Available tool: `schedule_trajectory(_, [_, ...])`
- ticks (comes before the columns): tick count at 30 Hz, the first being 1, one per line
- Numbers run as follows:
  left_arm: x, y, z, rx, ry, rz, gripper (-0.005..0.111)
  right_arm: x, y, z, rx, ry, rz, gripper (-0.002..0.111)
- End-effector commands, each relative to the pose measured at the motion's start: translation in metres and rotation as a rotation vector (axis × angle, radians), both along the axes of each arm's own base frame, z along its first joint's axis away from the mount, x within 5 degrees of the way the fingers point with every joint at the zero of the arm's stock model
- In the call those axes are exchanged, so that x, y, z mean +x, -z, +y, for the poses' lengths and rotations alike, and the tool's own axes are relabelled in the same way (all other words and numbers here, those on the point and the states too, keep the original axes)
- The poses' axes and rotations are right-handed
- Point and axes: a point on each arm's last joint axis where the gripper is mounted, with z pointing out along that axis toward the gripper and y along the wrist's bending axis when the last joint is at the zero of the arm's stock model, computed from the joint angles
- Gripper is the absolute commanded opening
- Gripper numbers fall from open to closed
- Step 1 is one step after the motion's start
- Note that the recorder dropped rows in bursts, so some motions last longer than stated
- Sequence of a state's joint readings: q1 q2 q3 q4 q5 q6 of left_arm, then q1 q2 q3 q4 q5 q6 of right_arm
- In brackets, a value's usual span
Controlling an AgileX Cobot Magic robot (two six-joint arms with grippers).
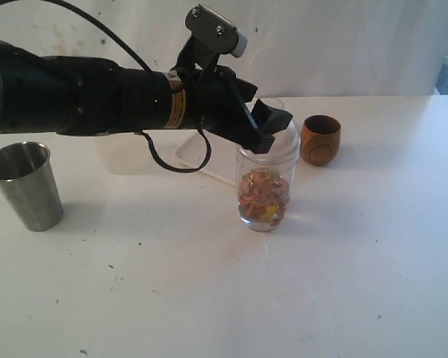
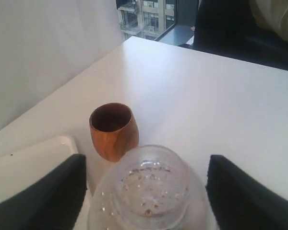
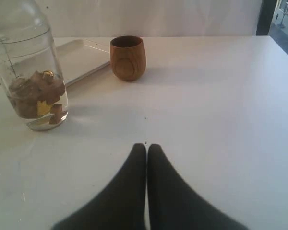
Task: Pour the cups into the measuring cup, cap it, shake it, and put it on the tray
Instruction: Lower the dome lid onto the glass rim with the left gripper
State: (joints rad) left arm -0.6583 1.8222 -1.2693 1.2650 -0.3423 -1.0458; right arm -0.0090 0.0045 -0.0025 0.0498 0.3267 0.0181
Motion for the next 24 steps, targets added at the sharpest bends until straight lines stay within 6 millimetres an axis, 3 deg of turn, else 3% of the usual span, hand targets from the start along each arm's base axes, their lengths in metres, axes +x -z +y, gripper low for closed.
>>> schedule_trajectory(1, [0.0, -0.011, -0.004, -0.037, 0.01, -0.018, 0.068, 0.0, 0.0, 0.0, 0.006, 0.007, -0.013, 0.0])
schedule_trajectory(4, [-0.001, -0.014, -0.004, -0.05, 0.022, -0.021, 0.062, 0.0, 0.0, 0.0, 0.006, 0.007, -0.013, 0.0])
schedule_trajectory(6, [-0.002, -0.015, -0.005, -0.059, 0.027, -0.014, 0.049, 0.0, 0.0, 0.0, 0.006, 0.007, -0.013, 0.0])
schedule_trajectory(11, [-0.003, -0.015, -0.006, -0.068, 0.043, -0.01, 0.0, 0.0, 0.0, 0.0, 0.006, 0.007, -0.013, 0.0])
schedule_trajectory(20, [0.004, 0.011, -0.011, -0.019, 0.045, 0.025, 0.001, 0.0, 0.0, 0.0, 0.006, 0.007, -0.013, 0.0])
schedule_trajectory(24, [0.004, 0.014, -0.013, -0.025, 0.062, 0.032, 0.001, 0.0, 0.0, 0.0, 0.006, 0.007, -0.013, 0.0])
